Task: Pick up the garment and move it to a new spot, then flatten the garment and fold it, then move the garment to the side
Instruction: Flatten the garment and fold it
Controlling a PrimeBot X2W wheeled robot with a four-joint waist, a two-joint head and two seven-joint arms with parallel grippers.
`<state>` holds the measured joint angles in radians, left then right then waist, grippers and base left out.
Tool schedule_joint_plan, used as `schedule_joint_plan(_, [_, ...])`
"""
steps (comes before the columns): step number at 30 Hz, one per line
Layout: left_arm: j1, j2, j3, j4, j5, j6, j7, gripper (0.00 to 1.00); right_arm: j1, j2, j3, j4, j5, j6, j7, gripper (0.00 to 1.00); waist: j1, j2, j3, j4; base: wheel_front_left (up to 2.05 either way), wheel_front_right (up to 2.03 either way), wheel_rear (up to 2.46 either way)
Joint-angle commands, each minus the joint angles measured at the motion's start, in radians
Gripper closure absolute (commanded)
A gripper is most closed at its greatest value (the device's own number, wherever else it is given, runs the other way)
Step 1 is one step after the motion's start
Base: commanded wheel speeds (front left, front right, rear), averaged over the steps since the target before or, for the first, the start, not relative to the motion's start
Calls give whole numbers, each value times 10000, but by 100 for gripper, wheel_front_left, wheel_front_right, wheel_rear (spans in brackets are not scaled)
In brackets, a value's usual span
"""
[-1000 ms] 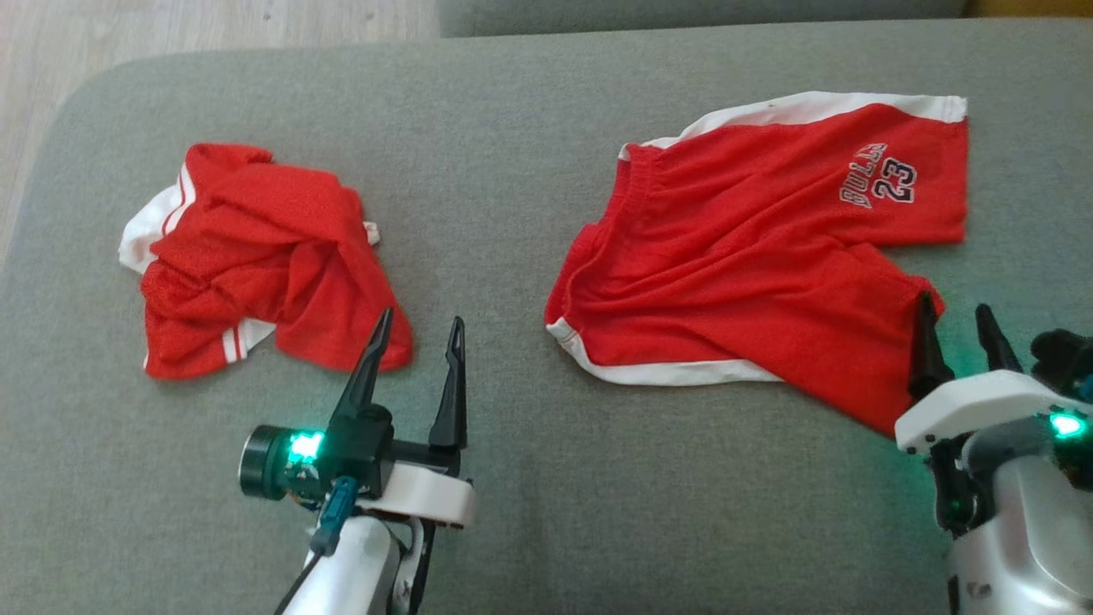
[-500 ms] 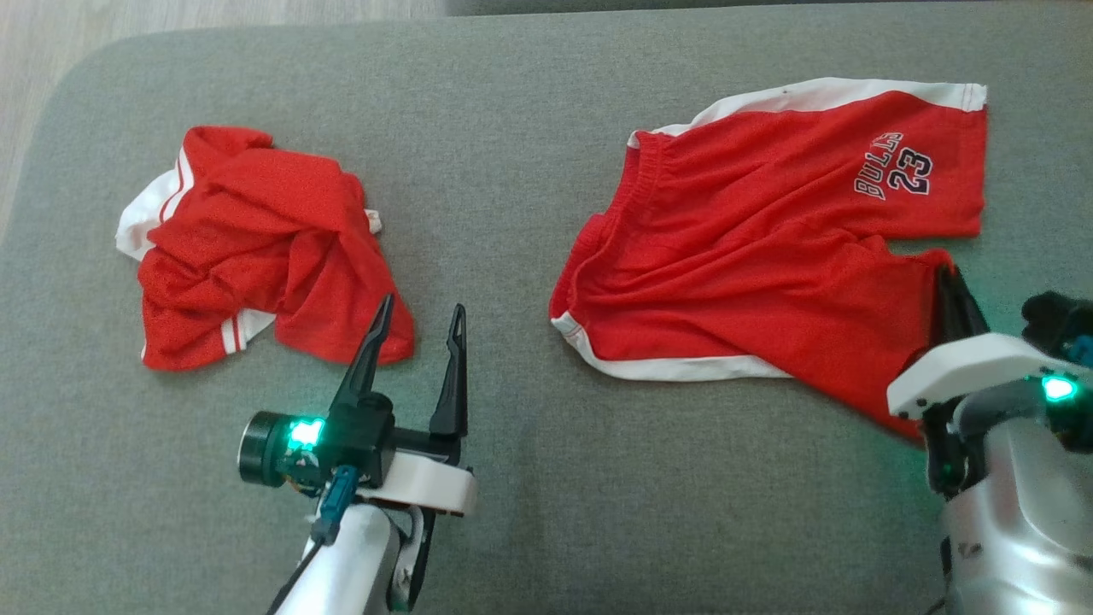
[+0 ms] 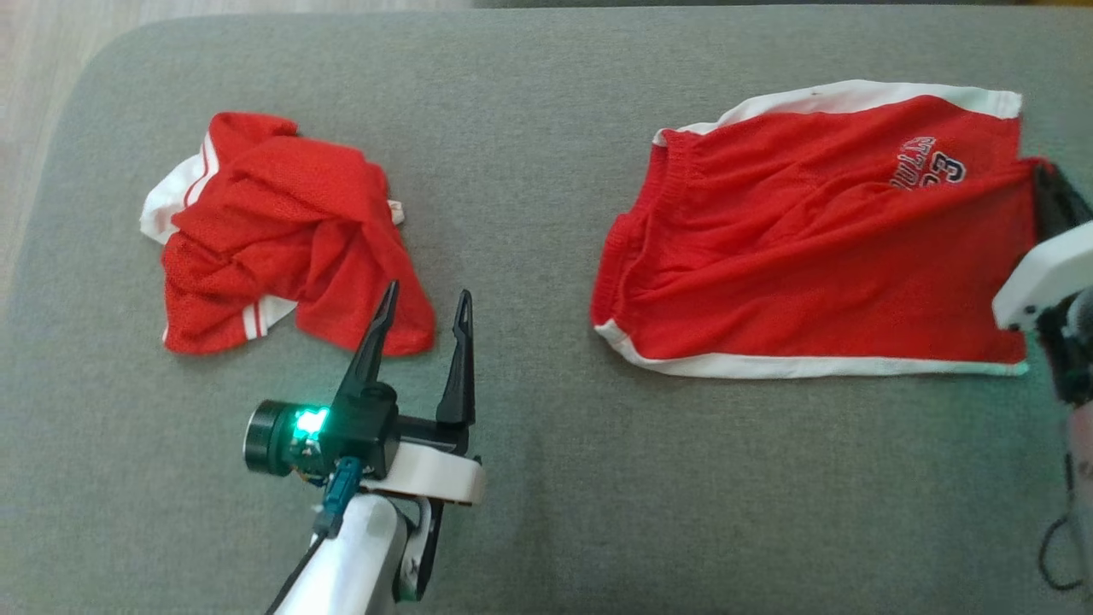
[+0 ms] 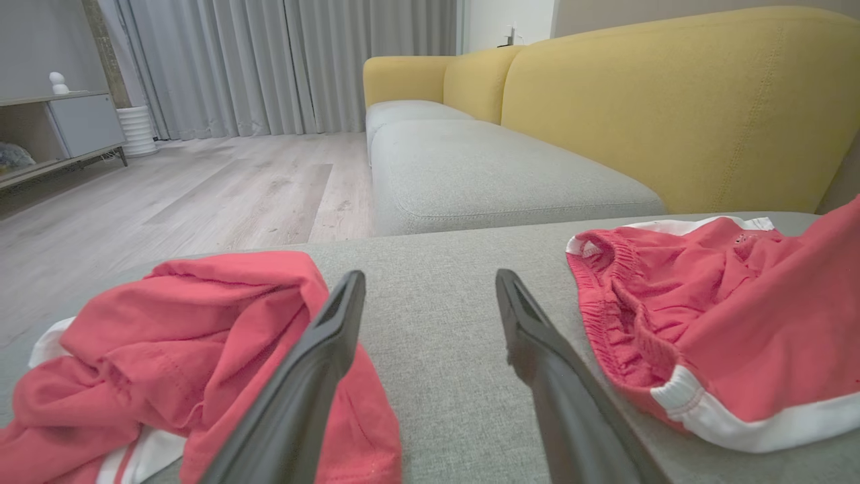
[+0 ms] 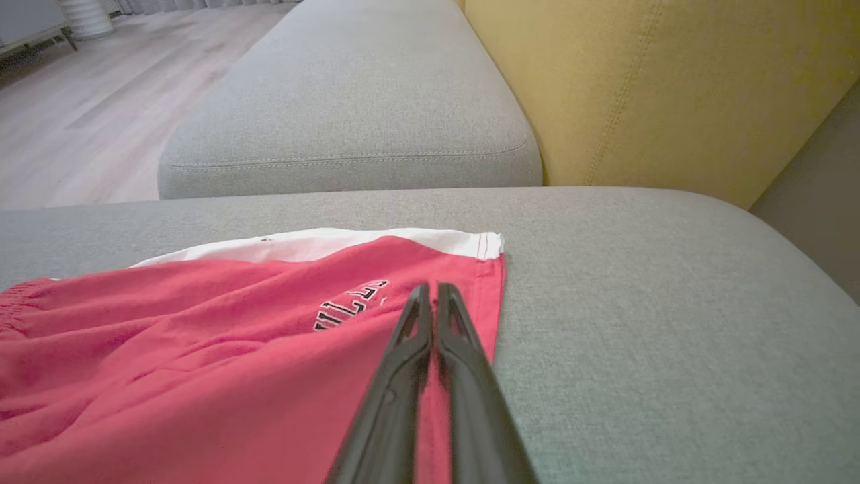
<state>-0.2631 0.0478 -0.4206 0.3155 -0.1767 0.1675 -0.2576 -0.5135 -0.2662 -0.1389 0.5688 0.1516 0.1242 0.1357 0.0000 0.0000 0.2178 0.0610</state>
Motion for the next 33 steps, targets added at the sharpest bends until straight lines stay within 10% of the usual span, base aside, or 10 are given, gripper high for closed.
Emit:
schedule_joint_plan(1, [-372, 24, 205, -349, -53, 73, -42, 0, -396, -360, 325, -298, 103, 65, 209, 100, 0, 0, 73, 125, 0, 0, 0])
schedule_joint_plan(8, [-521, 24, 40, -394, -165, 133, -42, 0, -963, -1078, 963, 465, -26, 65, 271, 92, 0, 0, 221, 484, 0, 0, 0])
schedule_joint_plan(9, [-549, 24, 24, -397, -171, 139, -42, 0, -1079, -1163, 965, 604, -107, 65, 95, 3, 0, 0, 239, 526, 0, 0, 0])
schedule_joint_plan(20, [-500, 24, 74, -450, -75, 160, -42, 0, -1263, -621, 536, 1018, -369, 65, -2124, 0, 0, 0, -93, 417, 0, 0, 0])
schedule_joint_plan(33, [202, 52, 432, -492, 262, -136, -42, 0, 2680, 1887, 1002, -2613, 157, 65, -3888, 0, 0, 0, -1060, -861, 0, 0, 0])
